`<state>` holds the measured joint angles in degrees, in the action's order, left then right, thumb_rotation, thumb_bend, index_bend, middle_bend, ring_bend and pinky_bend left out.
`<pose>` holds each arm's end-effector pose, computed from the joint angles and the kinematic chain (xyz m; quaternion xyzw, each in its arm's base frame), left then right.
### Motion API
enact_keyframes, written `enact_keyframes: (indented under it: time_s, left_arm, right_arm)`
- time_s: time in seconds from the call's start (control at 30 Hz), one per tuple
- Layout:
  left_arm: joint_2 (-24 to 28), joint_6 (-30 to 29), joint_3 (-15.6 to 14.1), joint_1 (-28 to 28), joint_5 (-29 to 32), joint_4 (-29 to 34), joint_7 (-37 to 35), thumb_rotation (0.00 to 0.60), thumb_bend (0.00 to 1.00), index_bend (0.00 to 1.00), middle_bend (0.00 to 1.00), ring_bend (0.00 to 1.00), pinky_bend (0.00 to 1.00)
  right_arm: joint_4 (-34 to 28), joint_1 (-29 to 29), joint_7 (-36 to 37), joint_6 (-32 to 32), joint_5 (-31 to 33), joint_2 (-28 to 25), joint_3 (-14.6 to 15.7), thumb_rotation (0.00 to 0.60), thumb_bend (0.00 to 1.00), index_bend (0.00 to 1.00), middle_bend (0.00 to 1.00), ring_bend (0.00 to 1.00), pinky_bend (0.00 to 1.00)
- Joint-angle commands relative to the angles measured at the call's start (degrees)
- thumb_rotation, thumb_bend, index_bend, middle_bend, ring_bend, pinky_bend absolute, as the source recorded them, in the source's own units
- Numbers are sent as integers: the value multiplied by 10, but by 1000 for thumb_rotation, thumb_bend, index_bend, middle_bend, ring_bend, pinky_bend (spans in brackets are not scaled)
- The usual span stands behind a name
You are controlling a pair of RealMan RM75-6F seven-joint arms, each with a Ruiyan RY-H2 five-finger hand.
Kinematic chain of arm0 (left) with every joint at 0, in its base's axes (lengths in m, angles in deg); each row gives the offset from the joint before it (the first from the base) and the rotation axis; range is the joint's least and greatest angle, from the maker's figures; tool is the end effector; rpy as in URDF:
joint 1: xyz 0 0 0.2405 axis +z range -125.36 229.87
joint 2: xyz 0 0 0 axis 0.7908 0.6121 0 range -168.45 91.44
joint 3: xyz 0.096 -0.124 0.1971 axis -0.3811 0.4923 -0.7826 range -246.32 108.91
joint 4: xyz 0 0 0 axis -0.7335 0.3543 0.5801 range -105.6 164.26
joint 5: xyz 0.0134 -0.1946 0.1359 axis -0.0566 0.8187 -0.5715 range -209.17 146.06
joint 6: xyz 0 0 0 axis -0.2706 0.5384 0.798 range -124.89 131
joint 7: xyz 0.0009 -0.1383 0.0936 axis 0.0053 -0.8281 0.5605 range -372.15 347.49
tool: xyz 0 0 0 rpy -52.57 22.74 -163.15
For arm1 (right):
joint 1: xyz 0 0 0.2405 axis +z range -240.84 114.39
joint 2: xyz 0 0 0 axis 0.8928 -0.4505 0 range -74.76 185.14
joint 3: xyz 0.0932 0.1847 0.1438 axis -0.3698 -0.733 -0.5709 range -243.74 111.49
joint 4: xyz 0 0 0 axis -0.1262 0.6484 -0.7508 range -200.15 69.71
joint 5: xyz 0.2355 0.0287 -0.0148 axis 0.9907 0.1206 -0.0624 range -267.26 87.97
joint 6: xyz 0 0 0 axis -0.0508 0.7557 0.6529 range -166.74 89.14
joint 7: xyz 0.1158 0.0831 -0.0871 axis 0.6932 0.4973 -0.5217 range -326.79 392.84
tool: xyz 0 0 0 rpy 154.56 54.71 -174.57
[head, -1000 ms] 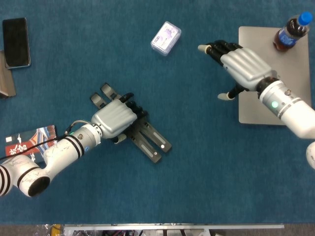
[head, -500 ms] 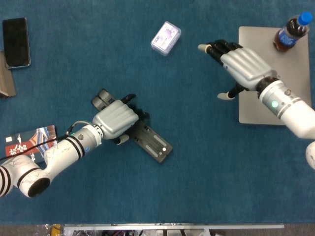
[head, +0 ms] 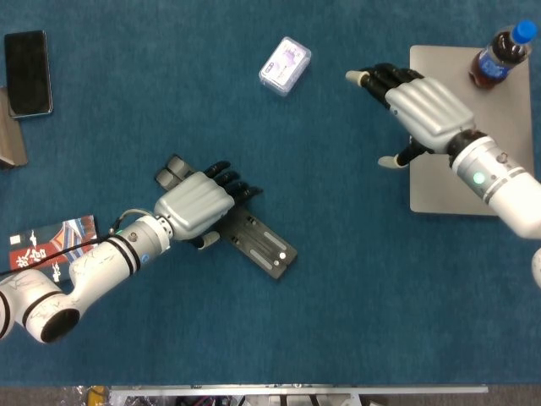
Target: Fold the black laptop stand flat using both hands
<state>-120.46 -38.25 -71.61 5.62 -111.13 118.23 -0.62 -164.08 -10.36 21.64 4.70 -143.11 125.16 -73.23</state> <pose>-0.1595 0.2998 -0.0846 -0.8838 -0.3100 -0.2451 0.2506 -0.1134 -0.3763 0.0014 0.7715 -0.4312 0.3212 0.3401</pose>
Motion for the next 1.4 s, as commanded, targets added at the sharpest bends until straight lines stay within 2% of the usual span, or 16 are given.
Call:
enact_keyframes:
  time_s: [0.03, 0.17, 0.43, 0.8, 1.03, 1.23, 1.4]
  left_arm:
    - [11, -4, 2, 2, 9, 14, 8, 600, 336, 0, 27, 0, 36]
    - [28, -25, 6, 12, 17, 36, 16, 600, 335, 0, 21, 0, 36]
    - [62, -153, 25, 74, 20, 57, 26, 600, 336, 0, 22, 0, 37]
    - [117, -316, 35, 183, 34, 70, 14, 600, 336, 0, 38, 0, 36]
    - [148, -385, 26, 252, 49, 77, 12, 600, 336, 0, 38, 0, 36]
    - [140, -462, 25, 311, 32, 60, -11, 600, 335, 0, 36, 0, 36]
    - [135, -504, 20, 350, 10, 47, -40, 600, 335, 0, 33, 0, 36]
  right_arm:
    - [-1, -5, 0, 4, -3, -6, 3, 600, 87, 0, 91, 0, 144]
    - [-5, -22, 9, 14, -5, -21, 8, 600, 87, 0, 90, 0, 144]
    - [-28, -80, 10, 83, -39, -65, 27, 600, 87, 0, 81, 0, 144]
    - [-37, -205, -18, 253, -141, -84, 74, 600, 88, 0, 81, 0, 144]
    - [-42, -292, -33, 351, -167, -89, 97, 600, 90, 0, 81, 0, 144]
    - [-31, -359, -41, 431, -207, -83, 113, 600, 90, 0, 81, 0, 144]
    - [-25, -396, -42, 454, -227, -73, 120, 600, 92, 0, 81, 0, 144]
